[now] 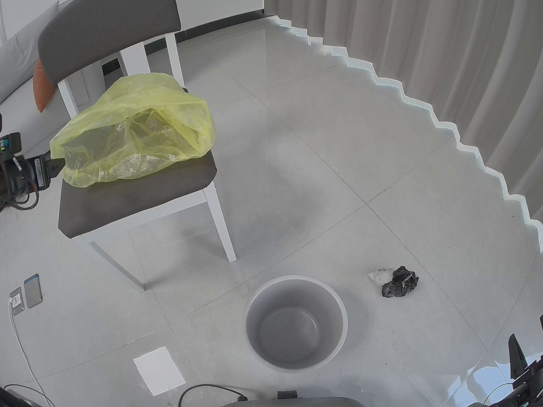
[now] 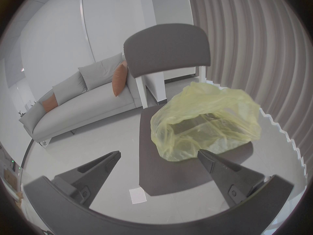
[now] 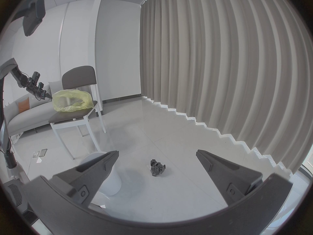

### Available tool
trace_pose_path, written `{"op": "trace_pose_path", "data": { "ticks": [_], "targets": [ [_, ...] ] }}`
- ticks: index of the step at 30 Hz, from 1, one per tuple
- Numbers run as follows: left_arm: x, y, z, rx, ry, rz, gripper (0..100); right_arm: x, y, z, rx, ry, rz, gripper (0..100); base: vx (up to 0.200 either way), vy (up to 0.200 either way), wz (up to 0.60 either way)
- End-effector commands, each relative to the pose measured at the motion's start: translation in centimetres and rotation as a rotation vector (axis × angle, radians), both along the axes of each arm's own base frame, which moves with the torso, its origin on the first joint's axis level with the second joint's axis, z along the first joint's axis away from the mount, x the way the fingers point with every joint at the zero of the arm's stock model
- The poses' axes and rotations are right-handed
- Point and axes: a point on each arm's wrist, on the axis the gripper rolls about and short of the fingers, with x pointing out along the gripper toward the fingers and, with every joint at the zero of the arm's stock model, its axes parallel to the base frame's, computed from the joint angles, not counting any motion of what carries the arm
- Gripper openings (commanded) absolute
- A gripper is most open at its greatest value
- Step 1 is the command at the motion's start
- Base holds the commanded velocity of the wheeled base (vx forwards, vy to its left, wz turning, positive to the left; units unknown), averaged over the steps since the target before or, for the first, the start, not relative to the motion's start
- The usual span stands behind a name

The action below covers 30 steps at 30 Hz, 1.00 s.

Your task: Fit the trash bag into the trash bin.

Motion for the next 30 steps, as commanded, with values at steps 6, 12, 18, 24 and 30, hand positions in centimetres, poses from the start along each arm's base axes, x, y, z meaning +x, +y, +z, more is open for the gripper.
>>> {"op": "trace_pose_path", "data": {
  "ticks": [6, 12, 18, 24, 30],
  "targets": [
    [7.0, 2.8, -1.9, -0.018, 0.071, 0.039, 100, 0.0, 0.0, -0.5, 0.001, 0.002, 0.0, 100, 0.0, 0.0, 0.0],
    [10.1, 3.5, -2.4, -0.028, 0.064, 0.027, 100, 0.0, 0.0, -0.5, 0.001, 0.002, -0.002, 100, 0.0, 0.0, 0.0],
    [11.2, 3.7, -2.8, -0.033, 0.036, -0.005, 100, 0.0, 0.0, -0.5, 0.002, 0.002, -0.002, 100, 0.0, 0.0, 0.0],
    [11.4, 3.9, -3.0, -0.035, 0.018, -0.015, 0, 0.0, 0.0, -0.5, 0.01, 0.0, -0.003, 100, 0.0, 0.0, 0.0],
    [10.5, 3.6, -2.5, -0.042, 0.008, -0.02, 0, 0.0, 0.0, -0.5, 0.031, -0.002, -0.014, 100, 0.0, 0.0, 0.0]
  ]
}}
